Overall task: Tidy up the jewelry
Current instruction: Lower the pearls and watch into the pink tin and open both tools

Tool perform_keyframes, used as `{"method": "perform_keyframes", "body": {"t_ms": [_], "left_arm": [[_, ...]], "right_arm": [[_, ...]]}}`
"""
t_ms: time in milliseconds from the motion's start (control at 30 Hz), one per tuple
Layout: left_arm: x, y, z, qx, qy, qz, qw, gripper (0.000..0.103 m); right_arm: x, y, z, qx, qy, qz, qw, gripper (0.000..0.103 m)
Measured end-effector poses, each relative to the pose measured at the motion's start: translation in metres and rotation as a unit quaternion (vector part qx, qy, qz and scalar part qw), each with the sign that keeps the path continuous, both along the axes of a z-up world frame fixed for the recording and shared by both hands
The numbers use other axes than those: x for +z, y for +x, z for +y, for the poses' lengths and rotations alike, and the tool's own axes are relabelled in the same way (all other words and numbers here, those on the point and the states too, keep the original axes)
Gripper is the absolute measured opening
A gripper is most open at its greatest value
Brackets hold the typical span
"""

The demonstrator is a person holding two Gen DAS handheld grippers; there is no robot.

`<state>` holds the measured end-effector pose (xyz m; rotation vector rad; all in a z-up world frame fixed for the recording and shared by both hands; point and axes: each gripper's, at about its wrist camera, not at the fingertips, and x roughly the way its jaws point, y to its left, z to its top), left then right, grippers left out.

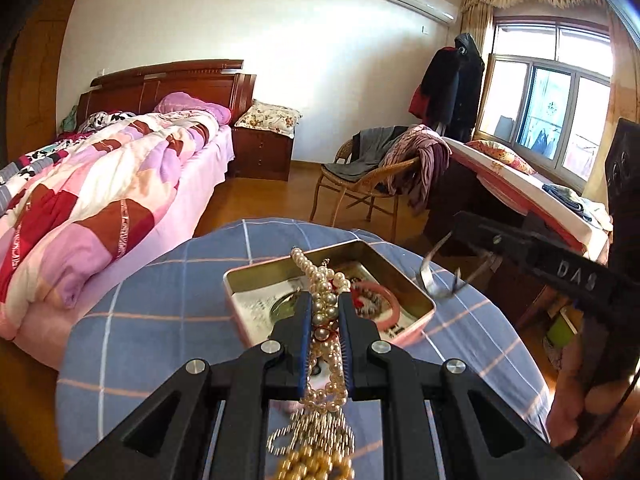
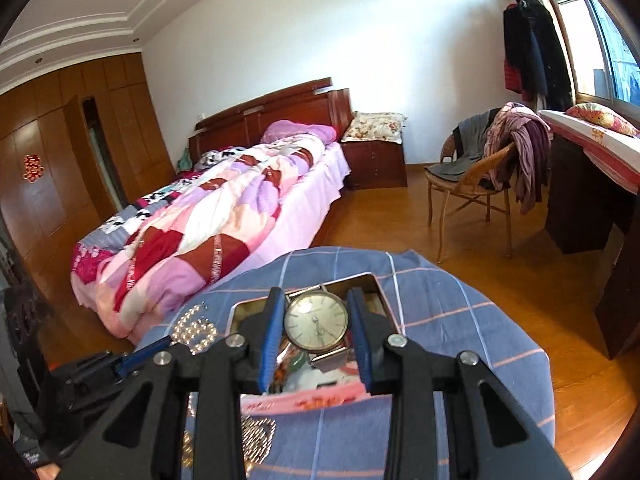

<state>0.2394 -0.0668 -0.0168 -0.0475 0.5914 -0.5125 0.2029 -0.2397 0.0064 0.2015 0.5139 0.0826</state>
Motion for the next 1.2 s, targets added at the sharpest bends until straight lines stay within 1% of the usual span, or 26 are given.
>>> {"method": "perform_keyframes", "body": {"t_ms": [100,300,433,533,633,700,767,800,833,867,900,933,967,1033,1067,1200], "left_arm": [[-0.009,0.015,-0.012,-0.003,0.001,0.009,1.0,0.012],[-0.031,0.043,-0.033,-0.002,0.022,0.028,0.9994,0.012],[-0.043,0.057,-0.046,0.004,0.05,0.037,0.9981,0.012],[-0.05,0.062,-0.05,0.011,0.063,0.041,0.9971,0.012],[-0.053,0.064,-0.054,0.028,0.085,0.034,0.9954,0.012],[-0.057,0.07,-0.053,0.038,0.088,0.037,0.9947,0.013],[-0.057,0.074,-0.052,0.046,0.088,0.041,0.9942,0.013],[-0.058,0.076,-0.053,0.048,0.092,0.042,0.9937,0.014],[-0.058,0.076,-0.053,0.051,0.099,0.04,0.993,0.018],[-0.058,0.077,-0.055,0.058,0.11,0.037,0.9915,0.03],[-0.058,0.078,-0.057,0.067,0.123,0.034,0.9895,0.054],[-0.057,0.077,-0.057,0.075,0.131,0.034,0.988,0.066],[-0.054,0.075,-0.057,0.076,0.131,0.034,0.9879,0.076],[-0.049,0.071,-0.056,0.068,0.119,0.034,0.99,0.076],[-0.049,0.071,-0.056,0.069,0.12,0.035,0.9898,0.076],[-0.043,0.063,-0.057,0.077,0.145,0.029,0.9861,0.077]], "right_arm": [[-0.013,0.015,-0.002,-0.006,0.003,0.014,1.0,0.035],[-0.039,0.042,-0.011,-0.024,0.009,0.044,0.999,0.035],[-0.056,0.057,-0.019,-0.035,0.019,0.06,0.997,0.035],[-0.067,0.062,-0.022,-0.033,0.028,0.072,0.996,0.035],[-0.072,0.064,-0.022,-0.027,0.032,0.076,0.996,0.035],[-0.075,0.066,-0.02,-0.021,0.037,0.078,0.996,0.036],[-0.076,0.066,-0.023,-0.016,0.048,0.076,0.996,0.038],[-0.075,0.065,-0.025,-0.016,0.054,0.075,0.996,0.041],[-0.074,0.063,-0.028,-0.018,0.06,0.068,0.996,0.051],[-0.072,0.062,-0.029,-0.022,0.061,0.061,0.996,0.062],[-0.069,0.057,-0.031,-0.03,0.061,0.049,0.996,0.065],[-0.066,0.056,-0.031,-0.034,0.061,0.041,0.997,0.065],[-0.064,0.054,-0.032,-0.037,0.063,0.034,0.997,0.065],[-0.061,0.05,-0.035,-0.043,0.07,0.024,0.996,0.065],[-0.06,0.049,-0.036,-0.047,0.072,0.024,0.996,0.065],[-0.055,0.039,-0.036,-0.056,0.079,0.024,0.995,0.065]]}}
